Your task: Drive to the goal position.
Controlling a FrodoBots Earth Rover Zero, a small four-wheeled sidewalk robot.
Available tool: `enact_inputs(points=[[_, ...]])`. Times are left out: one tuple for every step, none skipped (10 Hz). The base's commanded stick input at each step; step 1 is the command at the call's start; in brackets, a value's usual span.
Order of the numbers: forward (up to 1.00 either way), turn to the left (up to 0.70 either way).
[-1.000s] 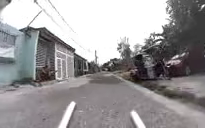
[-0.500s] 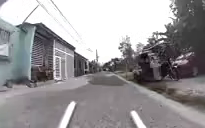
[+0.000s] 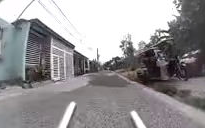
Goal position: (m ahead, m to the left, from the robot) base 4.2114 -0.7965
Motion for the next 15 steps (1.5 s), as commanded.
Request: enact_inputs(points=[[0.85, 0.00], [0.85, 0.00], [0.85, 0.00], [0.85, 0.00], [0.85, 0.00], [0.85, 0.00], [0.85, 0.00], [0.85, 0.00], [0.85, 0.06], [0.85, 0.33], [0.85, 0.28], [0.85, 0.22], [0.85, 0.16], [0.85, 0.10], [0.85, 0.04]])
